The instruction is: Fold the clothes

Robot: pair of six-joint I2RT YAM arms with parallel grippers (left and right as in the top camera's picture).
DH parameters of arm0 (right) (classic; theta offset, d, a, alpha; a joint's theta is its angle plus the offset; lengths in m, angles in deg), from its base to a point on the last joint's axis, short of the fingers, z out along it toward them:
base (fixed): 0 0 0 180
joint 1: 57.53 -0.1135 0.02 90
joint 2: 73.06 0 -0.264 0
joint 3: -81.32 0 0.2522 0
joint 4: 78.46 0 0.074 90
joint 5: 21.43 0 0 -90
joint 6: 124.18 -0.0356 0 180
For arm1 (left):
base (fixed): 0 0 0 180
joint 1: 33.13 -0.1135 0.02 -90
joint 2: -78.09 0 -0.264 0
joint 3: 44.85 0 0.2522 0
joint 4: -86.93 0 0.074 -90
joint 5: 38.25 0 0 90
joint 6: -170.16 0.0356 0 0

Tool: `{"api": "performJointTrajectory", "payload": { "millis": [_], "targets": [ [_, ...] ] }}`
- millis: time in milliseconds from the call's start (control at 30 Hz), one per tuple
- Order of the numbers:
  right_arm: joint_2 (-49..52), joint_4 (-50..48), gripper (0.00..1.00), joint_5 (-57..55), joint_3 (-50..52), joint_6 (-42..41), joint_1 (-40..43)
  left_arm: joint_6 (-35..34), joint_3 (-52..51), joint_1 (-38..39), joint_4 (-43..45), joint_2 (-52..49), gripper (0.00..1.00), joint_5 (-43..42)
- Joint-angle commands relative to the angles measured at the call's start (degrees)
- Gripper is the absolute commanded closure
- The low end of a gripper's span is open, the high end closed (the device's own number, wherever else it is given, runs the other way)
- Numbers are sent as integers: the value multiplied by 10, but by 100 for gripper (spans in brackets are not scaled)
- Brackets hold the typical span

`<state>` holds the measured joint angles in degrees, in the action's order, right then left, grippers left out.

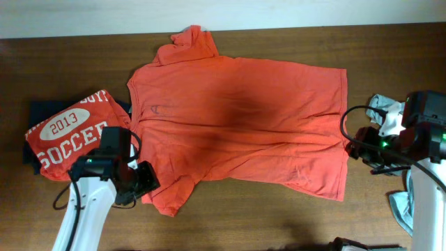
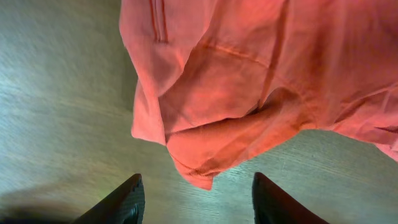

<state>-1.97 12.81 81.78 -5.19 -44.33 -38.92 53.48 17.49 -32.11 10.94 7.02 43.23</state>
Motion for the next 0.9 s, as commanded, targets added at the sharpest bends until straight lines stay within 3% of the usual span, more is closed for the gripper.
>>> {"api": "performJointTrajectory", "payload": {
  "millis": [0, 400, 467, 567, 733, 867],
  "targets": [
    [0, -8, 44, 7, 12, 9, -3, -62, -6, 0, -3, -9, 37, 9],
    [0, -19, 43, 7, 15, 14, -3, -102, -32, 0, 54, -119, 35, 34],
    [0, -19, 43, 7, 15, 14, -3, -102, -32, 0, 60, -141, 47, 33],
    [0, -19, 44, 7, 15, 14, -3, -95, -32, 0, 56, -155, 96, 9],
    [0, -19, 44, 7, 15, 14, -3, -71, -2, 0, -10, -144, 100, 17],
    [0, -19, 44, 7, 15, 14, -3, -69, 55, 1, -76, -126, 99, 87]
  ]
}}
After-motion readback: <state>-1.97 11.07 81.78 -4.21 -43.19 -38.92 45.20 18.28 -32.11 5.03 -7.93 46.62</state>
